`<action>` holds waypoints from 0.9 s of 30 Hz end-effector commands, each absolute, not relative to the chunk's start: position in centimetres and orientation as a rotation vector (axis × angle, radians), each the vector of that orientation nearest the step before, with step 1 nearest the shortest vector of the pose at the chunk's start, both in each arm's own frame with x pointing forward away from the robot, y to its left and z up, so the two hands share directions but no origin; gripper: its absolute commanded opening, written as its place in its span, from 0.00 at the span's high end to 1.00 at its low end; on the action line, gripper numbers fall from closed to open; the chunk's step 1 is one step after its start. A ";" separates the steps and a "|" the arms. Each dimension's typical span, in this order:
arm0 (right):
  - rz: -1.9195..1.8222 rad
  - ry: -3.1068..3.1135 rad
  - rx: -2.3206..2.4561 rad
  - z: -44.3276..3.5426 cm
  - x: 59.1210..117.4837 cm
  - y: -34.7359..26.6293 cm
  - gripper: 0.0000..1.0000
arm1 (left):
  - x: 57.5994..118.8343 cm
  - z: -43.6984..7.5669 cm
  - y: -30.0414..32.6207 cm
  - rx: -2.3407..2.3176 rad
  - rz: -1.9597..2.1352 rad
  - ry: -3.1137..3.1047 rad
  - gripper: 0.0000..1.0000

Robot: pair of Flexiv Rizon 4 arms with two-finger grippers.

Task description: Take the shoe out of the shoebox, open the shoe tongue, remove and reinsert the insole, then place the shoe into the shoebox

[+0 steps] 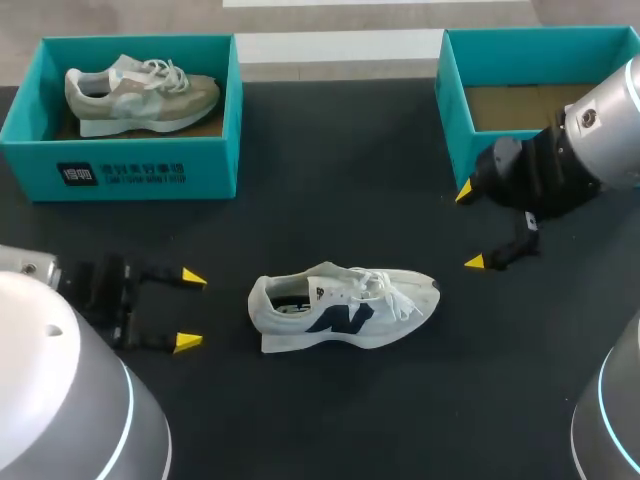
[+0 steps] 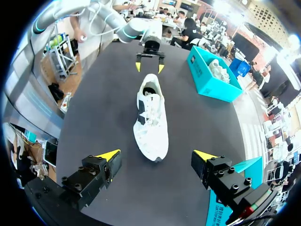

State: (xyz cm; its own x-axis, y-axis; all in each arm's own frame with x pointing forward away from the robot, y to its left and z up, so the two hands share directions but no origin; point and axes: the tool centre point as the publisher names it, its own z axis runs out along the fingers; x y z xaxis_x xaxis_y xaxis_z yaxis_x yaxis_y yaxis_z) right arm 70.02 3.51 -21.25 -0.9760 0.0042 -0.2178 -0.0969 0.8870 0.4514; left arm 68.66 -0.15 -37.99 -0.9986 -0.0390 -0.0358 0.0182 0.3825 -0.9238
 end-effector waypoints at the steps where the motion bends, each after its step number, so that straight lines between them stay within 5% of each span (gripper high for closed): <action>1: 0.691 2.842 -0.068 -21.4 70.0 3.7 0.00 | 68.9 -38.8 -2.8 -0.009 -1.693 2.570 0.00; 27: 0.691 2.842 -0.068 -21.4 70.0 3.7 0.00 | 69.5 -40.2 -10.0 -0.009 -1.692 2.545 0.00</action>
State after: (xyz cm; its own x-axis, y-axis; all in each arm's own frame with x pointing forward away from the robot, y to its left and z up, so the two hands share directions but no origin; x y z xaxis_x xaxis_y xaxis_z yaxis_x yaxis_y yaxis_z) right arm 70.02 3.52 -21.25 -0.9760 0.0042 -0.2178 -0.0970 0.8870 0.4514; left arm 69.27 -9.30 -39.93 -0.9964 -0.0520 -0.0672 0.0422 0.3831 -0.9227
